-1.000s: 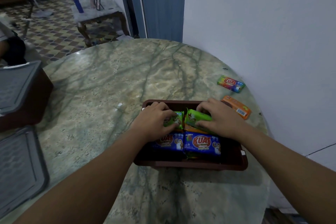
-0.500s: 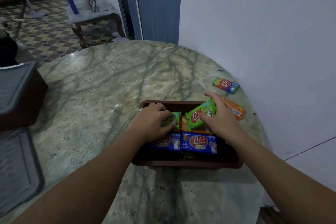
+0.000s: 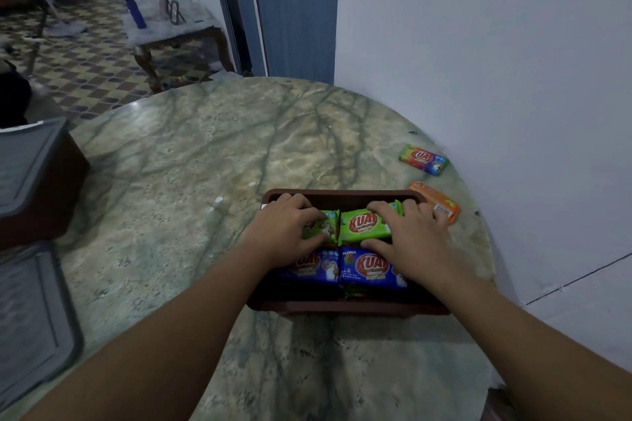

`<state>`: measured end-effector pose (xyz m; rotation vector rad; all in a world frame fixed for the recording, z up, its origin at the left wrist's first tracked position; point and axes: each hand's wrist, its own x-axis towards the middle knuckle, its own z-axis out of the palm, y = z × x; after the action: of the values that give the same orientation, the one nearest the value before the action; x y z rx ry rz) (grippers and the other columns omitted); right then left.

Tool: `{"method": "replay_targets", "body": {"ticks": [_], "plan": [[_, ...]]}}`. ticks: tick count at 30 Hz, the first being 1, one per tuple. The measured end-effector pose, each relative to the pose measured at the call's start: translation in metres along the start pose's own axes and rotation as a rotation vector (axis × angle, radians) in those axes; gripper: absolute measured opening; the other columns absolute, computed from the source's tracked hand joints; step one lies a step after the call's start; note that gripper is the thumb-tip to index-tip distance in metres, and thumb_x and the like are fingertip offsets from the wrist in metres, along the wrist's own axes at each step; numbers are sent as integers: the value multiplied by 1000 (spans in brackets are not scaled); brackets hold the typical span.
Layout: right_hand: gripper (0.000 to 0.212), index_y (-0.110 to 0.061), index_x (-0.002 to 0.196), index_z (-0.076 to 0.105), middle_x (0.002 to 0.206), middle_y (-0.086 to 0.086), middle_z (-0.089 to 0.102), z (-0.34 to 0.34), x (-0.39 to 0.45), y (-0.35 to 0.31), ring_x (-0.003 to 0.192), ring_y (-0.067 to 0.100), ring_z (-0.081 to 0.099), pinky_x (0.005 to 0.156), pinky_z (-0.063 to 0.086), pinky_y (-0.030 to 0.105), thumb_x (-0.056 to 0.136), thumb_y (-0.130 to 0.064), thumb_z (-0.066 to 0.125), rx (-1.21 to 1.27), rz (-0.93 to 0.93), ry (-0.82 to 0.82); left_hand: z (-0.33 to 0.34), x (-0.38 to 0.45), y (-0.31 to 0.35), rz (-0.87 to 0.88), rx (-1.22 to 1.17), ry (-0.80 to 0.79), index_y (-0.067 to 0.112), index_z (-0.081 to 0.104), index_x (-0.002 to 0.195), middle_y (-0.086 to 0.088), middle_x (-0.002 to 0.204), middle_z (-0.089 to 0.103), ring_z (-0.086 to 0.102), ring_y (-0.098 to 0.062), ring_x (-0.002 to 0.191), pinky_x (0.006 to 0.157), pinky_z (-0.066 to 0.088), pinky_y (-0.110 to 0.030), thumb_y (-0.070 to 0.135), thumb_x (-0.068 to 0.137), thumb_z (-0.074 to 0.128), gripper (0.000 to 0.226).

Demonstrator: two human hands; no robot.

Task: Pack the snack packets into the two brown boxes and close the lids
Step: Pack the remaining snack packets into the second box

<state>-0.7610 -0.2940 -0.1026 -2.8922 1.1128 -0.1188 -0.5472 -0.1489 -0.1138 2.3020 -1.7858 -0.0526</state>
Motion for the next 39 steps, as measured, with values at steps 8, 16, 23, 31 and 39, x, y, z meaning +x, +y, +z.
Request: {"method": "replay_targets", "body": {"ticks": [8, 16, 23, 31, 39], "plan": [[68, -53, 140, 40, 122, -1, 48, 8, 3, -3, 113, 23, 45, 100, 29, 47, 81, -86, 47, -77, 15, 10, 0, 1, 0, -8, 2, -22, 40, 61, 133, 11, 123, 55, 48, -11, 110, 88, 46, -34, 74, 89, 48, 57], [57, -49, 130, 56, 116, -6, 50, 10, 2, 3, 114, 18, 44, 99, 30, 42, 85, -82, 46, 211, 47, 135, 0, -1, 1, 24, -40, 32, 36, 64, 129, 10, 116, 57, 50, -10, 106, 83, 45, -31, 68, 91, 50, 51], [13, -29, 98, 68, 91, -4, 64, 3, 29, 47, 92, 20, 61, 85, 53, 44, 97, -40, 60, 867, 347, 426, -12, 5, 4, -88, -355, 212, 25, 72, 96, 11, 85, 61, 56, -4, 78, 67, 48, -31, 42, 95, 64, 18], [51, -27, 135, 56, 127, 11, 59, 33, 100, 126, 116, 32, 57, 95, 48, 39, 89, -44, 70, 449, 323, -170, -15, 96, 37, -129, -317, 188, 19, 69, 83, 6, 71, 63, 58, -11, 67, 61, 48, -38, 37, 97, 62, 24], [82, -21, 144, 38, 138, 13, 45, 54, 120, 153, 123, 34, 49, 100, 48, 45, 81, -61, 71, 127, 120, -418, 14, 215, 70, -92, -212, 16, 20, 70, 91, 8, 76, 62, 61, -18, 76, 68, 49, -35, 37, 94, 63, 18]]}}
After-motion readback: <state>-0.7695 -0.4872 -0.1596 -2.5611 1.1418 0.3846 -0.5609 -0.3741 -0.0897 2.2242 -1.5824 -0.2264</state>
